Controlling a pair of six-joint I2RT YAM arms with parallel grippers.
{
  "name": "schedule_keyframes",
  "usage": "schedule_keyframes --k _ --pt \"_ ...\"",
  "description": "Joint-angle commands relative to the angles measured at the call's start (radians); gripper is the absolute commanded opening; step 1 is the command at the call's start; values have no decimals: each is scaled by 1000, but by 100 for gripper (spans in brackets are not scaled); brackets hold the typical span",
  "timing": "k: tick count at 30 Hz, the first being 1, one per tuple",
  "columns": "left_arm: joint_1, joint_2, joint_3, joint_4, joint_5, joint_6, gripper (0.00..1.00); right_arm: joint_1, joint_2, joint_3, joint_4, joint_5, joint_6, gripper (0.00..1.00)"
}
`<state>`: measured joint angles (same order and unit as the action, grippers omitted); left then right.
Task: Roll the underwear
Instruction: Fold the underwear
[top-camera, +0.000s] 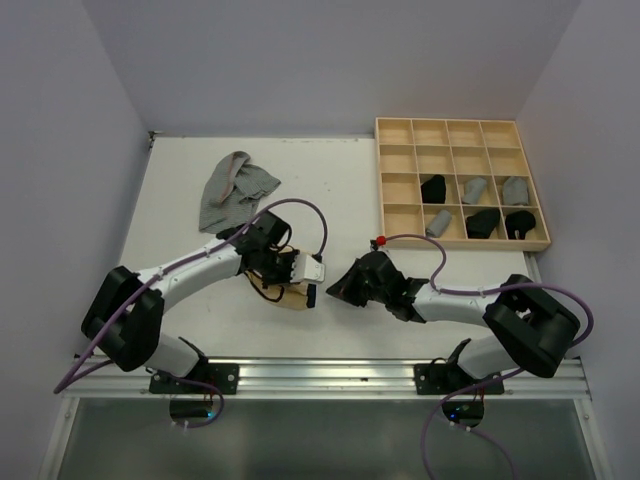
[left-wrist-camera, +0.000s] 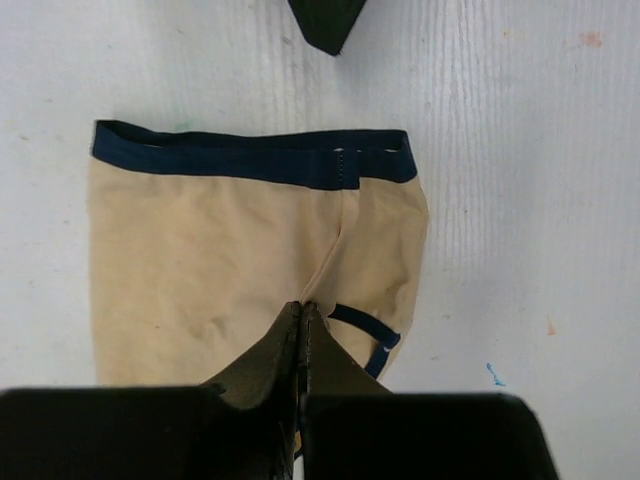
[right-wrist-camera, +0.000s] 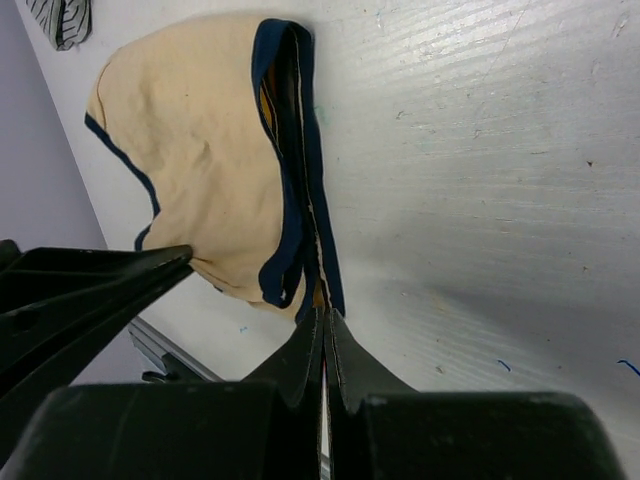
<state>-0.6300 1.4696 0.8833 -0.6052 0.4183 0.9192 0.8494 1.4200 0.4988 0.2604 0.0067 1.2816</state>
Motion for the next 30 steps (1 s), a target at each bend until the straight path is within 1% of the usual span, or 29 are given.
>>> schedule_keyframes --k 1,6,7,9,12,13,15,16,18,22,25,28,30 --pt "-5 -51 63 -31 11 -20 0 -6 5 -5 59 -4 24 0" --pt "-5 -72 83 -44 19 -31 0 -4 69 18 95 -4 44 0" --pt "-5 -74 88 -47 22 -34 0 -4 83 27 124 -2 50 0" --pt "-5 -77 98 -51 22 -39 0 -4 143 37 152 -4 74 0" --pt "-2 -84 111 -54 22 -40 0 -4 242 38 256 -40 128 0" --pt "-2 -84 112 -57 27 -40 0 -6 264 27 336 -48 142 0" --pt "-2 -89 117 -68 33 -42 0 -4 322 21 397 -69 179 0" --pt "-2 -89 118 -71 36 -45 0 -4 333 17 445 -73 186 0" --pt "-2 -95 117 -76 36 -46 0 -4 335 3 479 -62 199 0" --pt "-2 -107 115 -79 53 -57 0 -4 291 7 392 -36 174 0" --pt "-2 -104 111 -82 66 -69 0 -4 287 21 349 -36 160 0" --pt "-2 -100 92 -65 66 -92 0 -4 290 24 335 -48 160 0" --pt "-2 -101 85 -51 66 -102 0 -4 248 -14 350 -27 148 0"
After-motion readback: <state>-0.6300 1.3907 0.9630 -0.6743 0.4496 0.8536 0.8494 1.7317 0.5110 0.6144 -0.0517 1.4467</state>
